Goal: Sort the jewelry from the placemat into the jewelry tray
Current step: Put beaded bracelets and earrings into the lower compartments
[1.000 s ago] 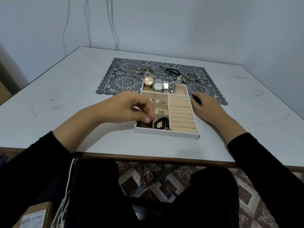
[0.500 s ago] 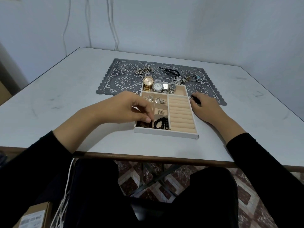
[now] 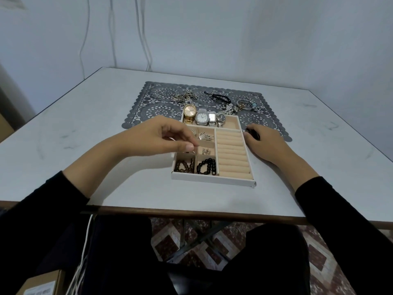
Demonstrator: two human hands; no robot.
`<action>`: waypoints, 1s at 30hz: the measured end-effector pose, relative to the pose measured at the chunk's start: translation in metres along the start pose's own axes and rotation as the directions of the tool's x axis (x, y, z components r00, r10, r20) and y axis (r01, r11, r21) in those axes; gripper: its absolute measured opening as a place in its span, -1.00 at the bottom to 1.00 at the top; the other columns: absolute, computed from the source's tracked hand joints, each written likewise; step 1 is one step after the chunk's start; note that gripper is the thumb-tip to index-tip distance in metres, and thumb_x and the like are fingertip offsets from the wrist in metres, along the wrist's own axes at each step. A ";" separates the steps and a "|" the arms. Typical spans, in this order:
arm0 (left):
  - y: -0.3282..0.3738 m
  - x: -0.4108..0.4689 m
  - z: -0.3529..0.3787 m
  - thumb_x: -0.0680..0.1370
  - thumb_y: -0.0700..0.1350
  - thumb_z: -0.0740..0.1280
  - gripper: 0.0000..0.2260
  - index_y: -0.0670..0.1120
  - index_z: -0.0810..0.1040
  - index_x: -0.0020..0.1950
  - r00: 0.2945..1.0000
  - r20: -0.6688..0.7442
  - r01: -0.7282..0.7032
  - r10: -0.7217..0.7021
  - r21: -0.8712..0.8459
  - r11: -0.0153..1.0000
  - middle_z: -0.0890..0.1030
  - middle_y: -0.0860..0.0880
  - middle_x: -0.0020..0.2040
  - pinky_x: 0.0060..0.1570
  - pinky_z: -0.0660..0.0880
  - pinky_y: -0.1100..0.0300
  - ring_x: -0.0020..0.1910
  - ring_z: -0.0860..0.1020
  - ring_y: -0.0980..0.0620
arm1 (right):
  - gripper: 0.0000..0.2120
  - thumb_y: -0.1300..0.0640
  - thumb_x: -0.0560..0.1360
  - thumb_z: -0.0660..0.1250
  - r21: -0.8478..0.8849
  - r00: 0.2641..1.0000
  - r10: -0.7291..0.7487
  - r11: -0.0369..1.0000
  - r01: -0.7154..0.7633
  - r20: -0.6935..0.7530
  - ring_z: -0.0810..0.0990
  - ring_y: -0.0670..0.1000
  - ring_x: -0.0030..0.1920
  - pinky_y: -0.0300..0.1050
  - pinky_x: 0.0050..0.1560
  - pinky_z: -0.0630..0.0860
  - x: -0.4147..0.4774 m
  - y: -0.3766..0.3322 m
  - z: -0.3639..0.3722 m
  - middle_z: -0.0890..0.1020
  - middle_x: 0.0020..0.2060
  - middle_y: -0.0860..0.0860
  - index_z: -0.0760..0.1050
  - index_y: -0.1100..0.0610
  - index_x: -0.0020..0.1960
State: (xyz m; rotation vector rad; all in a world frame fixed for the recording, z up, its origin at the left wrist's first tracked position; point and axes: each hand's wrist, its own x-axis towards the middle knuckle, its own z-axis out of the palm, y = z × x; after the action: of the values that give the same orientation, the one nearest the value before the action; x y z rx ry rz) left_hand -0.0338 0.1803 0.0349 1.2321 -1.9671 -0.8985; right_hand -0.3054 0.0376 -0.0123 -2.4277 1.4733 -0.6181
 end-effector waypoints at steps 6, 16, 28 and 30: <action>-0.019 0.024 -0.012 0.54 -0.05 0.36 -0.83 -0.05 0.65 0.08 0.969 -0.249 0.000 0.007 0.027 1.000 0.70 0.01 -0.05 0.02 0.61 0.16 -0.02 0.66 0.01 | -0.66 0.03 0.60 0.18 0.025 0.993 0.048 0.999 -0.045 -0.111 0.50 0.07 0.18 -0.22 0.03 0.31 0.016 0.002 -0.002 0.58 0.19 0.08 0.45 0.17 0.30; -0.078 0.078 -0.043 0.64 -0.08 0.24 -0.75 0.00 0.51 0.31 0.867 -0.498 0.226 -0.012 0.371 0.900 0.52 0.06 0.26 0.20 0.31 0.21 0.22 0.44 0.12 | -0.65 0.08 0.59 0.21 0.023 0.986 0.023 1.000 -0.019 -0.167 0.50 0.06 0.21 -0.24 0.09 0.29 0.065 0.016 0.004 0.56 0.22 0.09 0.43 0.17 0.34; -0.127 0.126 -0.072 0.64 0.02 0.20 -0.58 -0.03 0.34 0.50 0.917 -0.376 0.339 -0.132 0.561 0.755 0.36 -0.05 0.48 0.43 0.21 0.10 0.45 0.32 -0.02 | -0.59 0.01 0.62 0.16 -0.058 0.994 -0.107 0.992 0.108 0.014 0.30 0.04 0.44 -0.08 0.42 0.19 0.131 0.016 0.021 0.38 0.43 0.07 0.37 0.13 0.42; -0.129 0.131 -0.074 0.64 0.02 0.20 -0.59 -0.03 0.35 0.49 0.923 -0.362 0.329 -0.129 0.571 0.752 0.38 -0.03 0.47 0.41 0.21 0.13 0.44 0.33 0.00 | -0.58 -0.01 0.62 0.16 -0.060 0.992 -0.122 0.991 0.124 0.032 0.31 0.03 0.44 -0.08 0.43 0.20 0.139 0.014 0.023 0.37 0.43 0.06 0.36 0.12 0.43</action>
State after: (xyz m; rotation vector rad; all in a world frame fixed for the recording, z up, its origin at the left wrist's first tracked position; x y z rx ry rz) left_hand 0.0411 0.0022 -0.0078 1.8971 -1.9365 -0.1047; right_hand -0.2497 -0.0927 -0.0063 -2.5791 1.3598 -0.5677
